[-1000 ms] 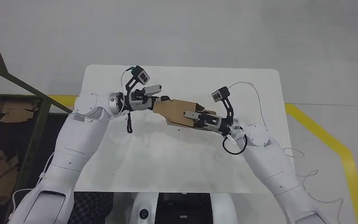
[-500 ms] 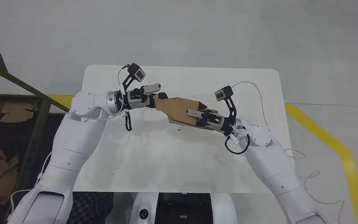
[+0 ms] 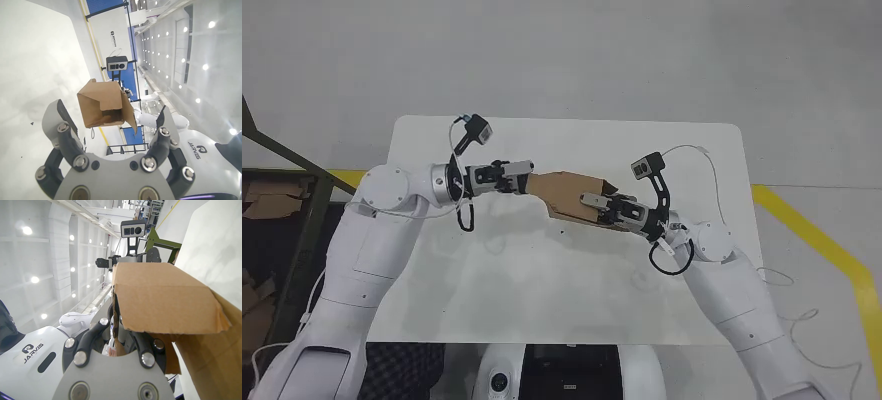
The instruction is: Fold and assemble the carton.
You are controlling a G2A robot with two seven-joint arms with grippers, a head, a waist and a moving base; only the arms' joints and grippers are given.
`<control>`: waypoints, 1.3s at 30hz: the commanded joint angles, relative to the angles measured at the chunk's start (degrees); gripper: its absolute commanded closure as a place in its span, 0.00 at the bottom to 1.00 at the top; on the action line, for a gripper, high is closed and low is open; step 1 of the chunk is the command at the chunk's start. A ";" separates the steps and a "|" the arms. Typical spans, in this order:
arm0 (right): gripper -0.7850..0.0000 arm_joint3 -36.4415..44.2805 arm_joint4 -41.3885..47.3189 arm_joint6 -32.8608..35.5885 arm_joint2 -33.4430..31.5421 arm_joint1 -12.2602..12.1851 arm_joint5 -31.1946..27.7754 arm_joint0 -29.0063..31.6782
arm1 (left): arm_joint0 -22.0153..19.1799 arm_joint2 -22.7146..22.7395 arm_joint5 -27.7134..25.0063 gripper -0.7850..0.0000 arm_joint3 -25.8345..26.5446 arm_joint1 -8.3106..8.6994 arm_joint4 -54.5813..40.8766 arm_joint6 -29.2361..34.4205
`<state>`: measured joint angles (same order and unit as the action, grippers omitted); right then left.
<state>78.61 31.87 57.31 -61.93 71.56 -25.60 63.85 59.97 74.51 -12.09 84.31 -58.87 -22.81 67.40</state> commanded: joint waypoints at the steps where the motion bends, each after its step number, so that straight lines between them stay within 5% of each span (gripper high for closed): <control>1: 1.00 0.24 -0.03 0.03 -0.08 -0.03 0.12 0.11 | -0.16 -0.39 0.07 0.00 0.30 0.07 1.91 -0.20; 39: 1.00 3.55 3.66 2.50 -1.98 -0.47 -0.63 2.14 | -0.90 -5.35 -0.57 0.00 1.64 0.35 10.17 -2.58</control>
<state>82.17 35.29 59.66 -63.92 71.08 -26.27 65.99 59.07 69.35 -12.57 85.84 -58.52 -12.76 64.68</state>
